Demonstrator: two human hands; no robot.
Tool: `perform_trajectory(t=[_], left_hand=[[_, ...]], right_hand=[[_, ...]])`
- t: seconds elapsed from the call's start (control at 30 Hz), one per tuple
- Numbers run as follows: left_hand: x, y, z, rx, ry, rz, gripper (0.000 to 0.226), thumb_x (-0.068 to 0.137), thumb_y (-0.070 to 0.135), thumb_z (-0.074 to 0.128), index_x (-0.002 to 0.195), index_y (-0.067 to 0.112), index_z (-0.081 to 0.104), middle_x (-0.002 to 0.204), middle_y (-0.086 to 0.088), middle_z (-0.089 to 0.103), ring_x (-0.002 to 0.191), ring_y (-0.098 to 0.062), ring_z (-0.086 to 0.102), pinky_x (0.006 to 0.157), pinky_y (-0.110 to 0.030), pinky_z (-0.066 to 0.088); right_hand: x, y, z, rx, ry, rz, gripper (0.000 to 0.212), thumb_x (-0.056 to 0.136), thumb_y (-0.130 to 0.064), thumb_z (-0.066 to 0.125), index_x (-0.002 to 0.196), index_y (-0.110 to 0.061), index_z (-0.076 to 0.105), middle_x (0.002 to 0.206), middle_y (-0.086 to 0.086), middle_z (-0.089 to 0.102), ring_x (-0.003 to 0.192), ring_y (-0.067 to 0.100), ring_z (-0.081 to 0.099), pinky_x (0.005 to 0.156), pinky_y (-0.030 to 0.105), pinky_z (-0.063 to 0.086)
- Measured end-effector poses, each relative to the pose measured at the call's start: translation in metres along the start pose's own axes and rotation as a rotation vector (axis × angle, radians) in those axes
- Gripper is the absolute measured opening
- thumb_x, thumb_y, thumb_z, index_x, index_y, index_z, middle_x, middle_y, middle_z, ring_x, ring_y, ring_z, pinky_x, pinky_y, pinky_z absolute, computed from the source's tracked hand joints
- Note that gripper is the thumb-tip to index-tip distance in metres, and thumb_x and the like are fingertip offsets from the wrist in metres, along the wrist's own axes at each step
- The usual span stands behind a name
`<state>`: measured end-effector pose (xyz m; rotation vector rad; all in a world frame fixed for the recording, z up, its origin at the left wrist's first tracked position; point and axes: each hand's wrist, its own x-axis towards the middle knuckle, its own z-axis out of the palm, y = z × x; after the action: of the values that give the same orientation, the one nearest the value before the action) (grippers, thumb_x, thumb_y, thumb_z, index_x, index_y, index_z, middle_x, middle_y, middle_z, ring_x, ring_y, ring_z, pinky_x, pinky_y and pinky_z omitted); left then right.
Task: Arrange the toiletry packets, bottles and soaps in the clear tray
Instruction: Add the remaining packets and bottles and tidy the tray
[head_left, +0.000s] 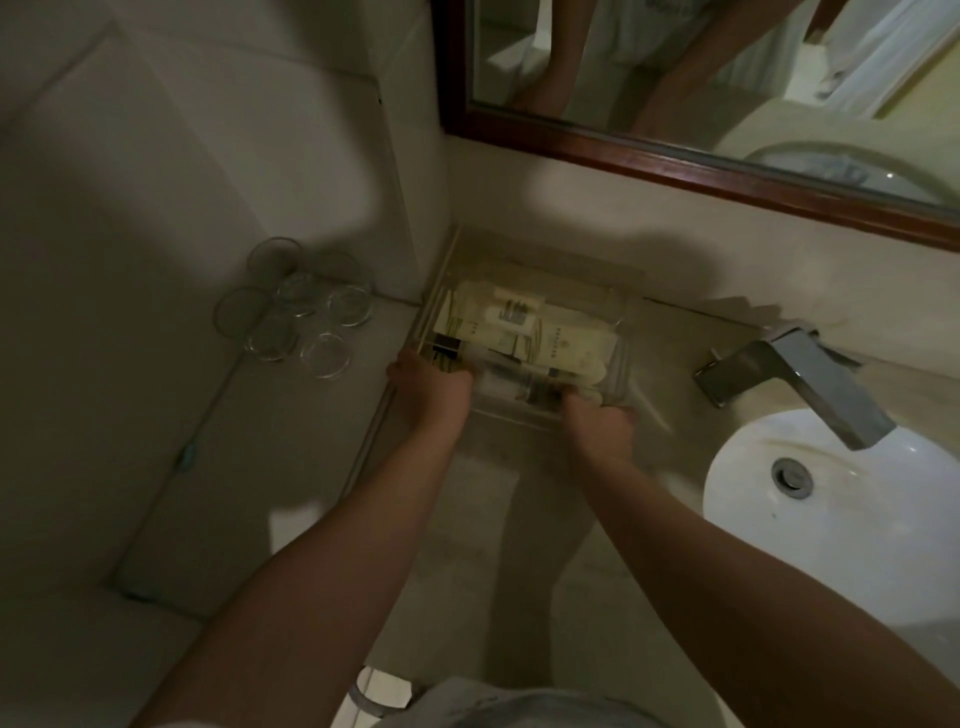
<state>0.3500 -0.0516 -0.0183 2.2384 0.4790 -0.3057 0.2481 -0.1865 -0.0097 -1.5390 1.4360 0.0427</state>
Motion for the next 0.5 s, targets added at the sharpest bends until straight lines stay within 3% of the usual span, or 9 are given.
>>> perform_trajectory(t=[0.1,0.2,0.3,0.37,0.5], left_hand=[[0.001,-0.002,-0.001,-0.025,0.000,-0.009,0.071,0.069,0.025,0.075,0.129,0.007,0.042,0.129,-0.016,0.043,0.105,-0.036,0.055,0.088,-0.035,0.046],[-0.002,-0.003,-0.001,-0.032,-0.002,0.001,0.083,0.068,0.029,0.075,0.137,0.005,0.035,0.135,-0.019,0.038,0.117,-0.037,0.048,0.096,-0.035,0.041],[-0.010,-0.005,0.006,0.027,-0.047,0.064,0.113,0.066,0.042,0.080,0.148,0.002,0.014,0.153,-0.022,0.020,0.141,-0.034,0.020,0.113,-0.037,0.024],[-0.014,-0.005,0.012,0.056,-0.085,0.061,0.125,0.063,0.052,0.079,0.150,0.005,0.003,0.158,-0.017,0.009,0.146,-0.031,0.006,0.116,-0.039,0.017],[-0.017,-0.003,0.018,0.070,-0.081,0.021,0.131,0.057,0.057,0.081,0.151,0.014,0.001,0.157,-0.015,0.013,0.143,-0.034,0.018,0.110,-0.042,0.029]], right_hand=[[-0.003,0.002,-0.002,0.011,-0.007,-0.013,0.062,0.086,-0.041,0.064,0.131,-0.004,0.041,0.116,0.015,0.055,0.097,0.030,0.055,0.076,0.032,0.040],[-0.008,0.008,0.001,-0.025,-0.001,-0.068,0.074,0.079,-0.050,0.070,0.130,-0.004,0.040,0.124,0.016,0.055,0.114,0.034,0.057,0.088,0.035,0.046],[-0.012,0.002,0.013,-0.074,0.044,-0.039,0.103,0.072,-0.059,0.073,0.142,0.001,0.027,0.139,0.020,0.042,0.129,0.036,0.044,0.103,0.043,0.041],[-0.013,-0.007,0.020,-0.137,0.066,0.008,0.107,0.073,-0.061,0.070,0.145,0.004,0.024,0.143,0.022,0.034,0.133,0.037,0.037,0.105,0.041,0.036],[-0.007,-0.014,0.028,-0.193,0.062,0.038,0.099,0.073,-0.064,0.067,0.141,0.000,0.034,0.140,0.020,0.034,0.130,0.036,0.035,0.104,0.042,0.035]])
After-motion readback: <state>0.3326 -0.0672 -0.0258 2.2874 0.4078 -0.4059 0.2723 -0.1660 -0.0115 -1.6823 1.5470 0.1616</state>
